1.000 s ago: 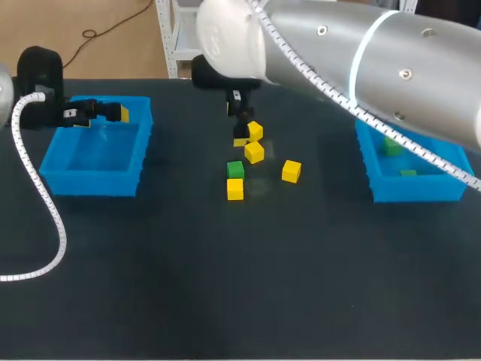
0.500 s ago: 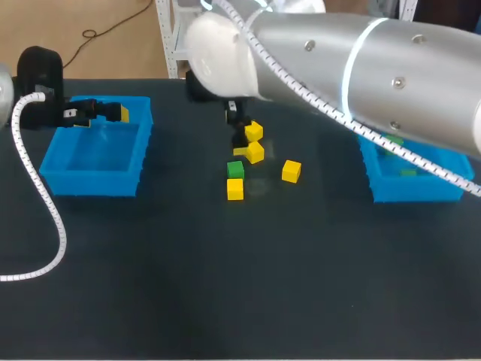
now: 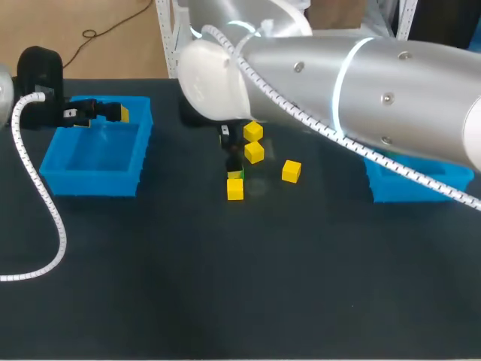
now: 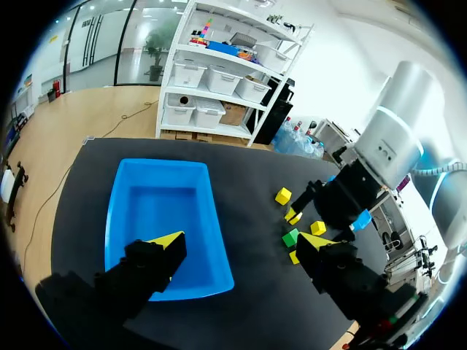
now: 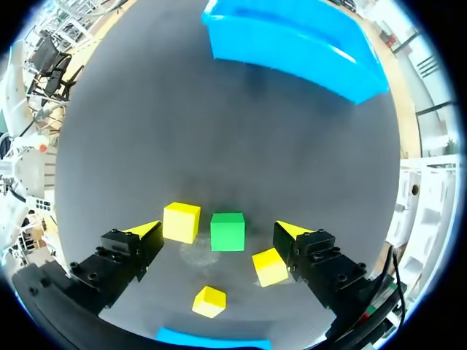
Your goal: Put the green cubes in the right bin and the yellow cubes in the left bin.
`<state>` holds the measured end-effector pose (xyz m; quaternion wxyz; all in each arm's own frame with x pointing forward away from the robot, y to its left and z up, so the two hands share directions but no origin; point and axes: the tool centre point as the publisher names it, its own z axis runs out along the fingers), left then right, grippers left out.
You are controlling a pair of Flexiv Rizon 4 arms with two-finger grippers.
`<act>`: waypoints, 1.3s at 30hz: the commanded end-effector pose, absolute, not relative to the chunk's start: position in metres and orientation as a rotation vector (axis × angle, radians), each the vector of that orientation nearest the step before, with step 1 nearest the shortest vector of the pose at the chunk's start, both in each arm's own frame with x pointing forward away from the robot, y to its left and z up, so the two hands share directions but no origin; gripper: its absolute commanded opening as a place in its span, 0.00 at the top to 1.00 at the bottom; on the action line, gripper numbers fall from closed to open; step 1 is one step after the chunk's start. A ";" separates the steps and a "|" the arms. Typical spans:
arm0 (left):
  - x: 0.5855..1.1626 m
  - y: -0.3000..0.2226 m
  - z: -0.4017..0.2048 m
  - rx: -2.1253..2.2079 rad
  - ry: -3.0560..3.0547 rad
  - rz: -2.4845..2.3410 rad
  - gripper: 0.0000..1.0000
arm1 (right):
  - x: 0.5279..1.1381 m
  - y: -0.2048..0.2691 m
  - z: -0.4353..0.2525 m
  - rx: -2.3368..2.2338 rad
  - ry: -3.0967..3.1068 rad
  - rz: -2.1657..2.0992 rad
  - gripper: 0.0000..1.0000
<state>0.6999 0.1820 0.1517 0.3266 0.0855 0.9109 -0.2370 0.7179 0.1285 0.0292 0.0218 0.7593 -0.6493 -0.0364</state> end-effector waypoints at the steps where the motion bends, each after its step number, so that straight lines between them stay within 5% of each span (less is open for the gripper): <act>1: 0.700 0.184 0.150 0.229 2.376 -0.634 0.00 | 0.716 0.126 0.024 2.353 -2.020 -0.110 0.00; 39: 0.700 0.184 0.150 0.229 2.376 -0.634 0.00 | 0.747 0.119 0.013 2.316 -2.070 -0.042 0.00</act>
